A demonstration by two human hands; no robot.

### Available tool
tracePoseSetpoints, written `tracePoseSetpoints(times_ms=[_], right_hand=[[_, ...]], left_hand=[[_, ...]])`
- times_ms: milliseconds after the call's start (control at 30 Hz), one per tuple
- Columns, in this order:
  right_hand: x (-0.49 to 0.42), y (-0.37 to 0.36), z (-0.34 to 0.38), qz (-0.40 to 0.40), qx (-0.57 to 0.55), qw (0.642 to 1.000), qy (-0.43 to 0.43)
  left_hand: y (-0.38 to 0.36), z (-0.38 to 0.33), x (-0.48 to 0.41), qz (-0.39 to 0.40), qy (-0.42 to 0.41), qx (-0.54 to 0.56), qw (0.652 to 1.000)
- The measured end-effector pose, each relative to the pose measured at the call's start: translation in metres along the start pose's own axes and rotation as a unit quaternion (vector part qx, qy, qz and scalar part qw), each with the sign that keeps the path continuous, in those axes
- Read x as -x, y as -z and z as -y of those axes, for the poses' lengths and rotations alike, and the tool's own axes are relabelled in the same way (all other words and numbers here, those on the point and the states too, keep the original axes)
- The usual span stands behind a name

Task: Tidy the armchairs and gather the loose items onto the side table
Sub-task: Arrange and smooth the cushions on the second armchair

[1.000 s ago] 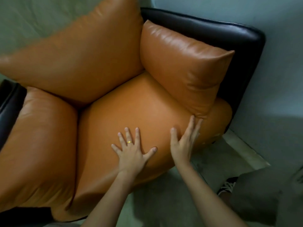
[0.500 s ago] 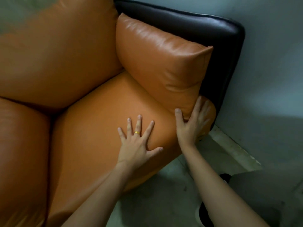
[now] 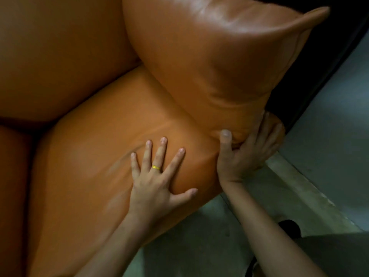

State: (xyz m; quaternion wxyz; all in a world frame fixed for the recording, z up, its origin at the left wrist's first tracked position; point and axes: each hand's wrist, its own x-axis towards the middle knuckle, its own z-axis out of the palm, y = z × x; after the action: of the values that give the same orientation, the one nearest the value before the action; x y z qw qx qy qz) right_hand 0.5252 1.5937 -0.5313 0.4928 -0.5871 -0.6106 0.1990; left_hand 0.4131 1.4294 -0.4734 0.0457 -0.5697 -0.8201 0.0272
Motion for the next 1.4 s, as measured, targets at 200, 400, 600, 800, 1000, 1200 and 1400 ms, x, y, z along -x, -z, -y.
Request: tracePoseSetpoints(times_ms=[200, 400, 600, 800, 1000, 1200, 1400], right_hand=[[-0.005, 0.016, 0.008, 0.053, 0.006, 0.999, -0.011], [-0.006, 0.048, 0.001, 0.190, -0.014, 0.982, -0.007], [0.018, 0.082, 0.009, 0.333, 0.031, 0.941, -0.056], [0.046, 0.117, 0.046, 0.527, 0.213, 0.818, 0.091], [0.076, 0.095, 0.090, 0.566, 0.215, 0.709, 0.360], [0.100, 0.029, 0.111, 0.468, 0.217, 0.732, 0.445], [0.107, 0.016, 0.110, 0.434, 0.230, 0.742, 0.456]], left_hand=[[0.012, -0.007, 0.001, 0.048, 0.030, -0.013, 0.998], [0.029, -0.017, 0.012, 0.094, 0.086, 0.023, 0.992], [0.035, -0.037, 0.060, 0.101, 0.208, 0.077, 0.970], [0.030, 0.013, 0.127, 0.074, 0.259, 0.097, 0.958], [0.021, 0.069, 0.158, 0.030, 0.270, 0.090, 0.958], [-0.001, 0.093, 0.151, -0.055, 0.309, 0.085, 0.946], [-0.021, 0.094, 0.149, -0.100, 0.313, 0.064, 0.942]])
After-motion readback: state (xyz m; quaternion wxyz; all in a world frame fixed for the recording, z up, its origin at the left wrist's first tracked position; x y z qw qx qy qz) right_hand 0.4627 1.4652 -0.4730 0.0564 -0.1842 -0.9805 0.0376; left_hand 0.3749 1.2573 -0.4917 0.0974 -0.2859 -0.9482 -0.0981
